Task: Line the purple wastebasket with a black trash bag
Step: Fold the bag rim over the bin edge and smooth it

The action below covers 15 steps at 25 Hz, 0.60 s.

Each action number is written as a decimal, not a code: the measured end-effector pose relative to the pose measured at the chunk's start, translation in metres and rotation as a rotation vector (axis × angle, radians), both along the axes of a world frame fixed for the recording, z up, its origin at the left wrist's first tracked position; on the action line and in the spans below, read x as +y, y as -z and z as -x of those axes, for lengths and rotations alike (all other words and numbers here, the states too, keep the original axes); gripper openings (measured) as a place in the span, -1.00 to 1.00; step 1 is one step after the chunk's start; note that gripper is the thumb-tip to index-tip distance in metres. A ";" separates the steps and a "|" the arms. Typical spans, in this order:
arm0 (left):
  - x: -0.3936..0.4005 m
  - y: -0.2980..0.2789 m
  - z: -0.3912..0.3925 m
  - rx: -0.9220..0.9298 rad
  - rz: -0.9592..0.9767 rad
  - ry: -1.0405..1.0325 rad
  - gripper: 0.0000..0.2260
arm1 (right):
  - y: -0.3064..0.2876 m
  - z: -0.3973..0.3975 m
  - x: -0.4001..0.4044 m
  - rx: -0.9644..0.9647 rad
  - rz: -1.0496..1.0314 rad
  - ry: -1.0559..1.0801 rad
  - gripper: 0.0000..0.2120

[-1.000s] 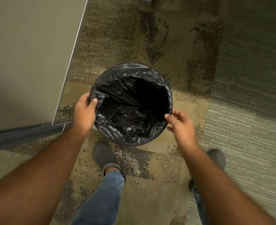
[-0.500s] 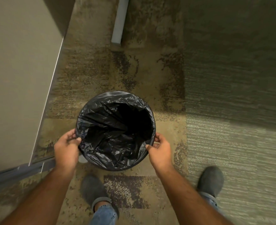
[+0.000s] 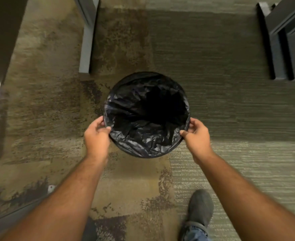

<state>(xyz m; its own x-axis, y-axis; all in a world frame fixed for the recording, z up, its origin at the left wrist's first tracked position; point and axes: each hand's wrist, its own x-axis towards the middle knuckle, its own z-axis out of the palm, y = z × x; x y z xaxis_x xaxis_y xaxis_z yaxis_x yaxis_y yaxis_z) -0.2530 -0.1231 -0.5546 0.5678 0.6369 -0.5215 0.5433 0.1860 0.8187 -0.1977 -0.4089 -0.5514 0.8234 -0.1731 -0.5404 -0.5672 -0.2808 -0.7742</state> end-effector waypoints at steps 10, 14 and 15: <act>-0.114 0.013 -0.169 0.055 -0.125 0.184 -0.78 | 0.032 -0.131 -0.108 -0.077 0.152 0.119 -0.57; -0.123 0.026 -0.200 0.073 -0.179 0.441 -0.63 | 0.032 -0.172 -0.119 -0.031 0.146 0.029 -0.58; -0.124 0.031 -0.207 0.068 -0.199 0.453 -0.61 | 0.034 -0.182 -0.123 -0.037 0.152 -0.005 -0.52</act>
